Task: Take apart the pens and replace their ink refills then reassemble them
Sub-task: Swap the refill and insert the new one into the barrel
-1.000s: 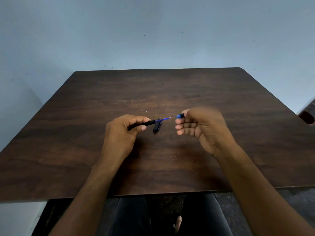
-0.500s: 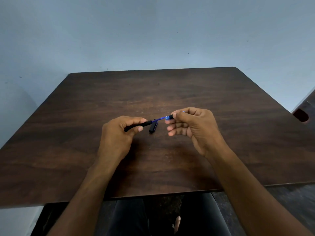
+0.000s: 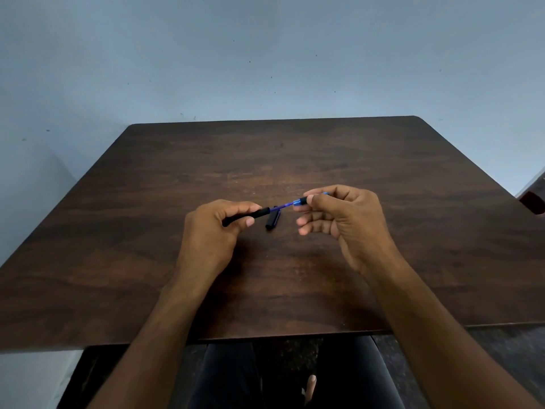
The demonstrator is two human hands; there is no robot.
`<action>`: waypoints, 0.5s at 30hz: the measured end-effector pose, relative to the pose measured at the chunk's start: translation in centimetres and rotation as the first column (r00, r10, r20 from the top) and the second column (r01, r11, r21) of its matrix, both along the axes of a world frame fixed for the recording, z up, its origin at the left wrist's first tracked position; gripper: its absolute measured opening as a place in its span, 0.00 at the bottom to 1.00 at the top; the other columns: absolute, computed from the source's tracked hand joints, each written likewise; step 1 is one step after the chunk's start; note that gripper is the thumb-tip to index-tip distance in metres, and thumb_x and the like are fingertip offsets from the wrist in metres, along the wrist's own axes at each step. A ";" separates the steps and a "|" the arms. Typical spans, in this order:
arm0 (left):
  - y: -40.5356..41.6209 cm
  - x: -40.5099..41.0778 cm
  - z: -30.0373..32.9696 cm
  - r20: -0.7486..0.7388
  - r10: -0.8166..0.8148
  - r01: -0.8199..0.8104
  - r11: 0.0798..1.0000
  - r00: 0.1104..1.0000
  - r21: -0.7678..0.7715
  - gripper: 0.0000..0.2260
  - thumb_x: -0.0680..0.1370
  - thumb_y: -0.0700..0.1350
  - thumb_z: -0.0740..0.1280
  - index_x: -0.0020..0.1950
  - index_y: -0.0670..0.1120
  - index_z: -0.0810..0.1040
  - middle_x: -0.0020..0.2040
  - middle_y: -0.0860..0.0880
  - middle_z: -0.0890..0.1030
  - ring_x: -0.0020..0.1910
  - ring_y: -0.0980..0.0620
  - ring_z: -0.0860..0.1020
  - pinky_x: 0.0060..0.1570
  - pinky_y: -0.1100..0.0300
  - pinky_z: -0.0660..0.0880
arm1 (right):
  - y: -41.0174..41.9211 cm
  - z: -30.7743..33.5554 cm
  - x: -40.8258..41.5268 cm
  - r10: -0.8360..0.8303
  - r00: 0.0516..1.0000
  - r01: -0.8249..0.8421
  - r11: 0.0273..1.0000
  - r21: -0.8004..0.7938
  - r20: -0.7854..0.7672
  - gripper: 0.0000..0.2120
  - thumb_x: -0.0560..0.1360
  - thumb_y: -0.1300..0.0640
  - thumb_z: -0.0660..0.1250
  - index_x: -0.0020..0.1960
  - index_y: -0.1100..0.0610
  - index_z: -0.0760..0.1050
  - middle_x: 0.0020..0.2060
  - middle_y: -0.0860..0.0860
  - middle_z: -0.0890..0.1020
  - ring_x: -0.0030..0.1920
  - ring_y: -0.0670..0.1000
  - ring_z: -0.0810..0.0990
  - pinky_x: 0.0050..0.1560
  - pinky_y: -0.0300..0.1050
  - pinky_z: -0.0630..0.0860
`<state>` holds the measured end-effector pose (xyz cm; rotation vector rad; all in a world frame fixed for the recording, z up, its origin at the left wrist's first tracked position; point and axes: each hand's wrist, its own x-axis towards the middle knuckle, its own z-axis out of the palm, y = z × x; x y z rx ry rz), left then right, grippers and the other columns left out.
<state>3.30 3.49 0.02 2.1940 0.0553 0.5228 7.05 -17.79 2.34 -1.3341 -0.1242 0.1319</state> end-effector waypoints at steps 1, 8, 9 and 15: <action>-0.1 0.0 0.0 -0.001 -0.006 0.006 1.000 1.000 0.001 0.13 0.73 0.38 0.75 0.53 0.54 0.86 0.47 0.64 0.83 0.50 0.71 0.78 0.49 0.80 0.66 | 0.1 0.1 -0.1 0.011 1.000 -0.011 1.000 -0.004 -0.007 0.05 0.77 0.69 0.67 0.50 0.71 0.79 0.39 0.65 0.86 0.34 0.59 0.84 0.33 0.49 0.84; 0.1 -0.1 0.1 -0.013 0.007 -0.007 1.000 1.000 0.014 0.13 0.74 0.39 0.75 0.53 0.54 0.86 0.47 0.63 0.83 0.49 0.72 0.77 0.49 0.81 0.66 | 0.3 0.2 -0.3 0.043 0.999 -0.042 0.998 -0.040 0.015 0.05 0.77 0.70 0.67 0.51 0.71 0.79 0.39 0.64 0.86 0.34 0.59 0.84 0.34 0.50 0.84; 0.1 -0.1 0.1 -0.017 0.010 -0.009 1.000 1.000 0.012 0.13 0.74 0.39 0.75 0.53 0.54 0.86 0.47 0.63 0.82 0.50 0.74 0.76 0.49 0.82 0.66 | 0.3 0.1 -0.3 0.041 0.999 -0.040 0.998 -0.055 0.031 0.05 0.76 0.70 0.68 0.51 0.70 0.80 0.39 0.64 0.86 0.34 0.59 0.84 0.34 0.50 0.84; -0.1 -0.2 0.1 -0.022 0.012 -0.011 1.000 1.000 0.022 0.13 0.74 0.38 0.74 0.54 0.53 0.86 0.49 0.60 0.83 0.50 0.71 0.77 0.50 0.82 0.66 | 0.3 -0.4 -0.5 0.032 0.989 -0.006 0.984 -0.180 0.145 0.08 0.75 0.71 0.70 0.52 0.65 0.83 0.36 0.64 0.85 0.35 0.61 0.84 0.40 0.56 0.85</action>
